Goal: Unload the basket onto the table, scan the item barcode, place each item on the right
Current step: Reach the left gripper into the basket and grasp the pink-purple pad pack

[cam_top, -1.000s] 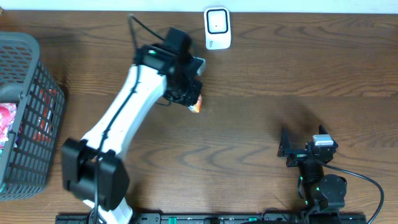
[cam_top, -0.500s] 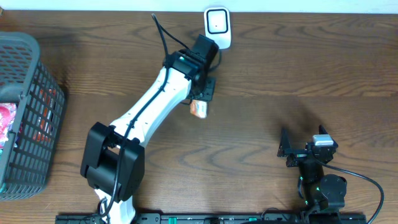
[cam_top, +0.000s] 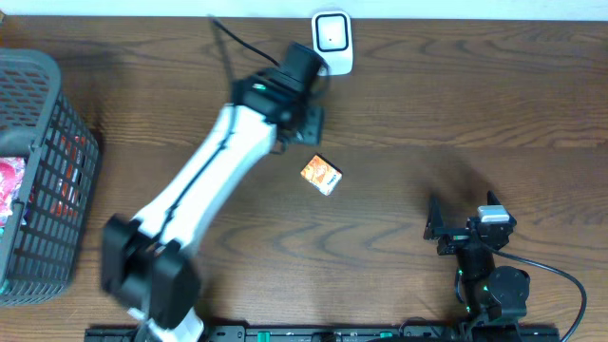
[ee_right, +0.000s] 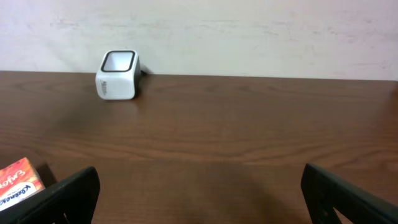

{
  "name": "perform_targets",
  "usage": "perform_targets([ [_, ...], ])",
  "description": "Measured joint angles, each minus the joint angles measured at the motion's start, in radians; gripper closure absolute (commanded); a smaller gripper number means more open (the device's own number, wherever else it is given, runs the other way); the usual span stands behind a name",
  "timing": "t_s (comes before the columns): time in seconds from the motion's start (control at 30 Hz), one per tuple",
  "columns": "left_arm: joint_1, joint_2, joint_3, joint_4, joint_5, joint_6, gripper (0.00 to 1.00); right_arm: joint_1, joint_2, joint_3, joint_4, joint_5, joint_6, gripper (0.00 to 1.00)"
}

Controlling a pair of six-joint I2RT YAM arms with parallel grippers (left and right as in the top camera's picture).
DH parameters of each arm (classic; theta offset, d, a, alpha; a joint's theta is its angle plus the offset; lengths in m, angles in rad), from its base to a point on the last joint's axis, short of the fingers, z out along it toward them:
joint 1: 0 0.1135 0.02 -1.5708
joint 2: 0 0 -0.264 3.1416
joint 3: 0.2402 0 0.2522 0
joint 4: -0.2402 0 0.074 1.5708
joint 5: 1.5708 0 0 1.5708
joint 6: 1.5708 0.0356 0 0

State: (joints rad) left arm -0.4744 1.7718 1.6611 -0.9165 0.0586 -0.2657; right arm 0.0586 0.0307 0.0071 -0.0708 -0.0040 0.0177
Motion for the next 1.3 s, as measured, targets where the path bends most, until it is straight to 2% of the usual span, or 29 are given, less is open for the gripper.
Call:
perform_targets([
  [0.03,0.033,-0.050,0.012,0.001,-0.005,0.000,0.35,0.000,0.000,0.000,0.000,0.000,0.000,0.01],
  [0.17,0.230,-0.268,0.053,0.008,-0.053,0.011,0.04,0.000,0.000,0.000,0.000,0.000,0.000,0.01],
  [0.2,0.289,-0.314,0.060,0.009,-0.069,0.009,0.01,0.000,0.000,0.000,0.000,0.000,0.000,0.01],
  [0.3,0.533,-0.441,0.070,0.008,-0.114,0.003,0.02,0.000,0.000,0.000,0.000,0.000,0.000,0.01],
  [0.43,0.824,-0.509,0.071,-0.013,-0.144,0.002,0.02,0.000,0.000,0.000,0.000,0.000,0.000,0.01],
  [0.63,1.115,-0.468,0.055,-0.023,-0.147,-0.082,0.02,0.000,0.000,0.000,0.000,0.000,0.000,0.01],
  [0.77,1.175,-0.380,0.036,-0.015,-0.151,-0.188,0.02,0.000,0.000,0.000,0.000,0.000,0.000,0.01],
  [0.9,1.176,-0.243,0.031,0.023,-0.146,-0.205,0.02,0.000,0.000,0.000,0.000,0.000,0.000,0.01],
  [0.97,1.176,-0.174,0.029,0.025,-0.146,-0.176,0.02,0.000,0.000,0.000,0.000,0.000,0.000,0.01],
  [1.3,1.176,0.068,0.017,0.057,-0.255,0.139,0.02,0.000,0.000,0.000,0.000,0.000,0.000,0.01],
])
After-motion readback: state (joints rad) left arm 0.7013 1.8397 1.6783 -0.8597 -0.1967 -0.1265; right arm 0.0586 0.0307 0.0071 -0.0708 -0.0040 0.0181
